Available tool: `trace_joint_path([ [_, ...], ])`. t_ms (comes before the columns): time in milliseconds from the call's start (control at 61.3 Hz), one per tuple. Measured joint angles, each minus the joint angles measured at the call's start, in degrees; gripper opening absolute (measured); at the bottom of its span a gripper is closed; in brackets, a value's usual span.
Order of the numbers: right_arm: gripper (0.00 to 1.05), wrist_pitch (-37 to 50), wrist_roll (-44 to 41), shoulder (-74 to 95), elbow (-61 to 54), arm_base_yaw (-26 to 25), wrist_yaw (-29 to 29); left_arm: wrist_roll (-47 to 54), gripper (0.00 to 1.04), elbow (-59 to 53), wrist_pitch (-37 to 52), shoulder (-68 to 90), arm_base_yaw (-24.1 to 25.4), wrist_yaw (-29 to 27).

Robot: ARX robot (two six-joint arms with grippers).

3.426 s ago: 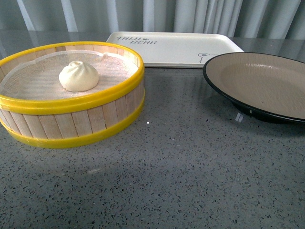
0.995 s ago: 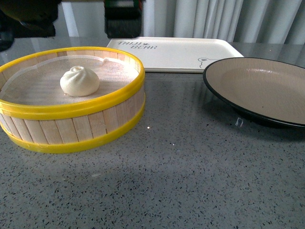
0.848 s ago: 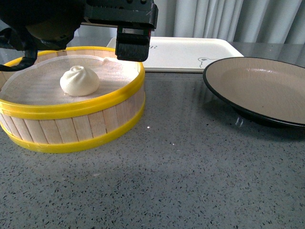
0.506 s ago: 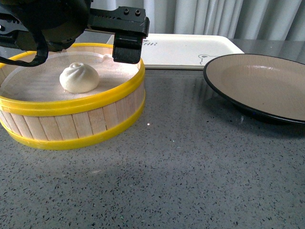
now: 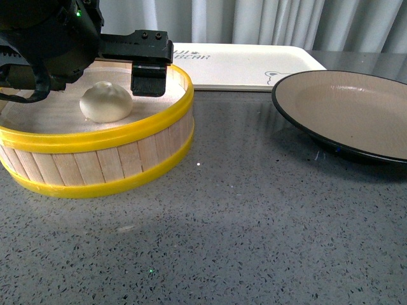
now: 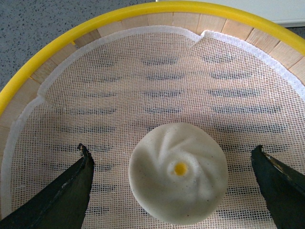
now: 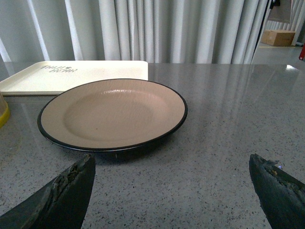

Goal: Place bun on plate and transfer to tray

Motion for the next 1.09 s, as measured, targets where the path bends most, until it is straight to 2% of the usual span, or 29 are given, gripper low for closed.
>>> trace_joint_path([
  [359,0.96,0.0,0.0,0.0,0.0,0.0,0.0,-0.3,0.96,0.0,0.5,1.2,-0.2,-0.2],
  [881,0.96,0.0,0.0,0.0,0.0,0.0,0.0,0.0,0.16,-0.2,1.6,1.2,-0.2,-0.6],
  [979,0.96,0.0,0.0,0.0,0.0,0.0,0.0,0.0,0.06,-0.3,1.6,1.2,-0.2,-0.6],
  [1093,0.96,0.0,0.0,0.0,0.0,0.0,0.0,0.2,0.05,-0.5,1.7,1.0,0.0,-0.6],
])
